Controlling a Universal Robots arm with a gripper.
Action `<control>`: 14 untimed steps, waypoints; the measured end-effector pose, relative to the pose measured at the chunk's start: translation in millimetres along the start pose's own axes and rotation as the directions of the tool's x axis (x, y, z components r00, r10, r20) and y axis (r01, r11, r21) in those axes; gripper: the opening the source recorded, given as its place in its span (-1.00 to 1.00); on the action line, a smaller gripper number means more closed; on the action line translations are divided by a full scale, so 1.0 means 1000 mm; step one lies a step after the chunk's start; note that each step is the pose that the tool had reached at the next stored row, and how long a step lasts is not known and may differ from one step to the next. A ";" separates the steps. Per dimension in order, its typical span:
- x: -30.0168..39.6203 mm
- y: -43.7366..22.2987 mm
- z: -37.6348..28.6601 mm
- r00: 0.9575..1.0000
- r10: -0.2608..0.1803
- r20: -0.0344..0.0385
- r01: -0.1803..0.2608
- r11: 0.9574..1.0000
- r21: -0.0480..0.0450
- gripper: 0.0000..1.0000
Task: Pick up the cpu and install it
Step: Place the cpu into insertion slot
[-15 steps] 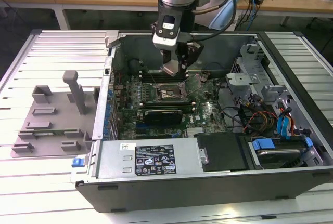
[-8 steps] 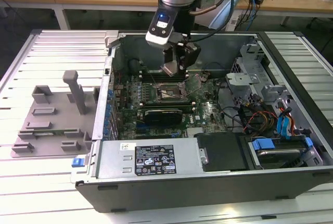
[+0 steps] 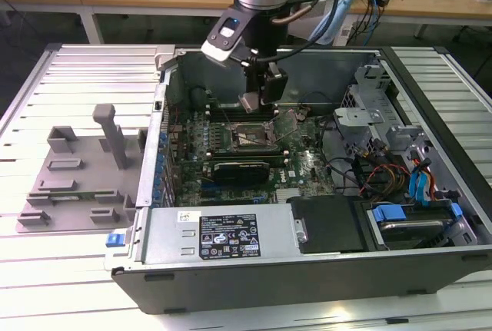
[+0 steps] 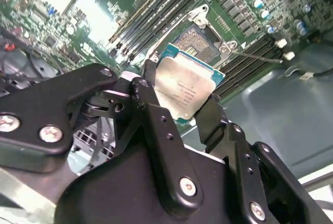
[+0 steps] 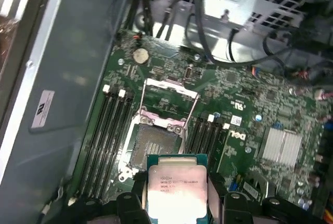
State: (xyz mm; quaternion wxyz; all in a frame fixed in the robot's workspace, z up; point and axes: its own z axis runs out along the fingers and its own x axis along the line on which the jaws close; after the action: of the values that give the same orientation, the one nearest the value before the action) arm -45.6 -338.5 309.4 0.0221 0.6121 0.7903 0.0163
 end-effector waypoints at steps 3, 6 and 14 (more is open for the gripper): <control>0.0000 0.0000 0.0002 0.999 0.052 0.003 -0.052 0.999 0.001 0.09; 0.0000 0.0000 0.0006 0.992 0.122 0.007 -0.122 0.992 0.001 0.09; 0.0001 -0.0004 0.0063 0.980 0.199 0.012 -0.198 0.980 -0.014 0.09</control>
State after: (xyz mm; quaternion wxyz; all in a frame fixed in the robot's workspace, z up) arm -45.6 -338.4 303.1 0.0293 0.6878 0.7250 0.0194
